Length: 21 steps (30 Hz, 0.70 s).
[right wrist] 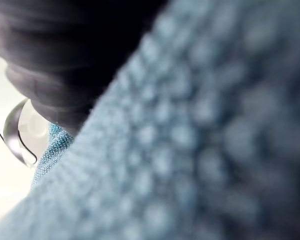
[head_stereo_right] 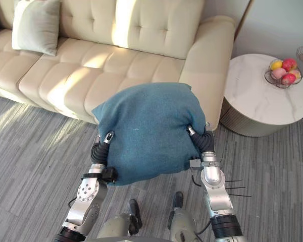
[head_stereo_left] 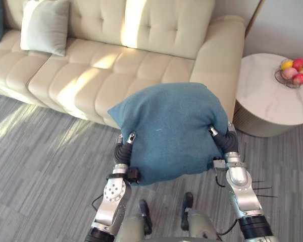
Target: Pick up cushions and gather them together orderly.
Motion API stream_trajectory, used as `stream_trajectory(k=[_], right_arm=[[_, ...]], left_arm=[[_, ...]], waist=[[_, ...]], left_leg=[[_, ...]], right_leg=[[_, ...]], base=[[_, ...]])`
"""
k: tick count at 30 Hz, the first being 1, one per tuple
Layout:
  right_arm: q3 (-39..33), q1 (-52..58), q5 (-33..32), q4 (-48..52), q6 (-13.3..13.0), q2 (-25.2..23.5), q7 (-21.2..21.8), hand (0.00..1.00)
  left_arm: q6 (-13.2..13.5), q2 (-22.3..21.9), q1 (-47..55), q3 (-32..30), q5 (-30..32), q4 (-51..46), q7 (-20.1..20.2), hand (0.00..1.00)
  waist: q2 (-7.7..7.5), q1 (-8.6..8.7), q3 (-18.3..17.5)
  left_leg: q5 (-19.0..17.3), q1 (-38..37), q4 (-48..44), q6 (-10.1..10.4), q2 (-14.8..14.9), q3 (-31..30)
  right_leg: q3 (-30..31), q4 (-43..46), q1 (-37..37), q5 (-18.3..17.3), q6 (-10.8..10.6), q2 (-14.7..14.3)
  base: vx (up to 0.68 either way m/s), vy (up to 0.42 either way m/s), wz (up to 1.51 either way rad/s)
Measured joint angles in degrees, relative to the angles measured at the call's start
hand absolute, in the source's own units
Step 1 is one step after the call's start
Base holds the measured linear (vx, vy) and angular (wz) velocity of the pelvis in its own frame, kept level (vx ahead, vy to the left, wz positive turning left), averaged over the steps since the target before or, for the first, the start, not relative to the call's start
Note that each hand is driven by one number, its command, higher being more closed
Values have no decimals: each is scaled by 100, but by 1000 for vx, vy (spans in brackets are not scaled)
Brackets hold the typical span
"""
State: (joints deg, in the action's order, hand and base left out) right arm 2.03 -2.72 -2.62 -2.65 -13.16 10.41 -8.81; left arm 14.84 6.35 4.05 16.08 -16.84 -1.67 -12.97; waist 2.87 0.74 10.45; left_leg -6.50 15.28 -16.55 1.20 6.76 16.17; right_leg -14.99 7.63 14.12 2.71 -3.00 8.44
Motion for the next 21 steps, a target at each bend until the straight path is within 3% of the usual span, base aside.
stream_trajectory(k=[6,8,9,12,13,14,16,18,20,21], right_arm=[[21,4,-4,-1,1,-66,42,100],[22,15,-4,-4,0,-65,82,100],[22,113,-7,-5,0,-64,121,100],[30,341,-6,-20,0,-103,127,100],[40,323,-5,-149,3,-115,136,100],[46,335,-5,-241,4,-128,142,100],[84,341,-13,-284,4,-155,147,100],[67,357,-20,-285,4,-130,153,100],[-6,491,-178,-284,1,-90,159,100],[-55,541,-202,-283,1,-98,158,100]], left_arm=[[0,129,38,-27,1,-2,44,100],[-1,129,96,-29,3,-7,55,100],[-17,131,155,-27,7,-7,89,100],[-97,195,226,-25,29,-39,178,100],[-119,197,237,-36,51,-47,179,100],[-128,218,243,-43,65,-45,177,100],[-127,342,224,-41,64,-33,177,100],[-128,346,179,-18,64,41,178,100],[-135,346,21,96,72,169,179,100],[-135,348,-49,147,84,205,180,100]], waist=[[-2,-30,-1],[-4,-24,-2],[-33,25,8],[-112,199,8],[-155,180,30],[-165,156,46],[-173,198,64],[-191,278,131],[-246,366,167],[-286,388,169]], left_leg=[[-458,268,-689,-143,15,-52],[-622,300,-860,-210,-23,-49],[-770,290,-963,-275,-159,-101],[-961,135,-1128,-423,-457,-419],[-1089,52,-1211,-570,-514,-480],[-1118,-38,-1219,-636,-501,-560],[-1219,-142,-1188,-572,-437,-733],[-1335,-360,-1146,-521,-441,-846],[-1551,-754,-1125,-334,-537,-1024],[-1619,-853,-1115,-280,-595,-1096]], right_leg=[[-3,74,-20,-20,-133,87],[22,348,58,-214,-204,190],[57,849,151,-561,-246,357],[303,1761,253,-983,-78,610],[505,2783,718,-848,100,733],[565,3218,1019,-1033,216,699],[626,2697,1202,-1192,55,340],[665,1850,1222,-1041,-89,100],[656,434,1203,-269,-245,-44],[669,173,1209,-131,-239,-24]], base=[[-66,126,1],[-4,130,3],[28,134,25],[124,97,55],[217,53,33],[225,37,19],[237,-41,32],[323,-108,45],[411,-138,54],[437,-174,70]])
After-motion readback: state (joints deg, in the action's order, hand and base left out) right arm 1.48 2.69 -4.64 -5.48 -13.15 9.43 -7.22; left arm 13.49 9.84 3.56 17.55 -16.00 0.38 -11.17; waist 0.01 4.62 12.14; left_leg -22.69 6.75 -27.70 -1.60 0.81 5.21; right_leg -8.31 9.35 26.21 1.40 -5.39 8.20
